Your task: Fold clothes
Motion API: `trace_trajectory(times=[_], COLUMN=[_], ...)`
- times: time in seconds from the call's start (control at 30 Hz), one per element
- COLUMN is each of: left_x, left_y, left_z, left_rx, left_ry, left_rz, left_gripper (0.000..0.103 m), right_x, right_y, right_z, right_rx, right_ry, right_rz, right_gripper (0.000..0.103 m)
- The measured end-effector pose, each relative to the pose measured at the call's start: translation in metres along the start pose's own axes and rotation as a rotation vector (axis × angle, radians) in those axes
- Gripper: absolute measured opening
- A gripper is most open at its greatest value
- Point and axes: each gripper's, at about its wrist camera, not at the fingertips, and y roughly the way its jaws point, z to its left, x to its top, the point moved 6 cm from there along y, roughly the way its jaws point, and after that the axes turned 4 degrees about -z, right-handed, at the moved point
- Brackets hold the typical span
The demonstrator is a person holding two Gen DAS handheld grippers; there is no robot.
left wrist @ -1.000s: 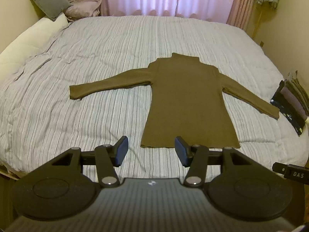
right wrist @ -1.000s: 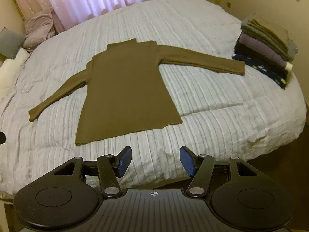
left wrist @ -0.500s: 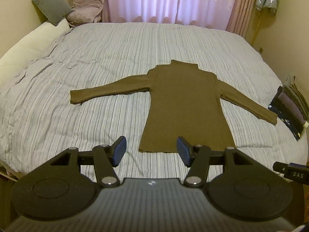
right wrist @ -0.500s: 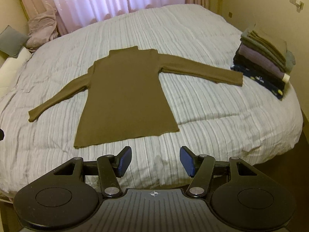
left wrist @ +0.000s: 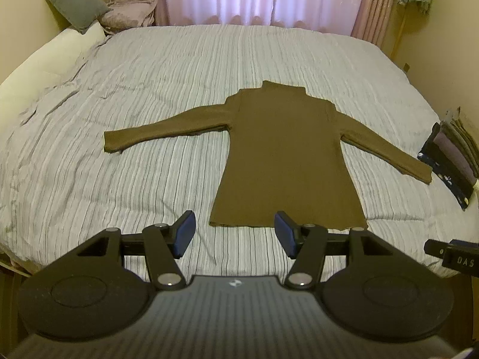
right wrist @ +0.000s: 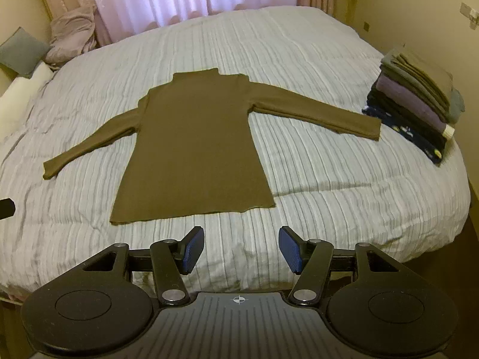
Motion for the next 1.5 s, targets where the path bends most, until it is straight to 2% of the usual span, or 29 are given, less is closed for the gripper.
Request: trace_trajectory(times=[0.57, 0.77, 1.0, 1.17, 1.3, 1.5], left_x=[-0.012, -0.016, -0.035, -0.043, -0.037, -0.024], left_y=[0.013, 0.015, 0.023, 0.028, 0.036, 0.064], left_z=[0.006, -0.002, -0.018, -0.020, -0.017, -0.010], left_rx=[0.062, 0.077, 0.085, 0.096, 0.122, 0.068], left_ry=[-0.052, -0.075, -0.127, -0.154, -0.153, -0.170], left_rz=[0.052, 0.058, 0.097, 0.137, 0.150, 0.145], left_gripper=[0.055, 0.056, 0.056, 0.056, 0.057, 0.058], right_x=[0.009, 0.011, 0.006, -0.003, -0.002, 0.001], right_y=[0.021, 0.025, 0.035, 0.045, 0.049, 0.070], right_z=[-0.003, -0.008, -0.027, -0.041, -0.051, -0.066], right_rx=[0.047, 0.055, 0.059, 0.057, 0.060, 0.031], right_ry=[-0.061, -0.091, -0.131, -0.115, -0.069, 0.036], right_rz=[0.033, 0.043, 0.084, 0.134, 0.129, 0.159], right_gripper=[0.059, 0.059, 0.059, 0.059, 0.059, 0.059])
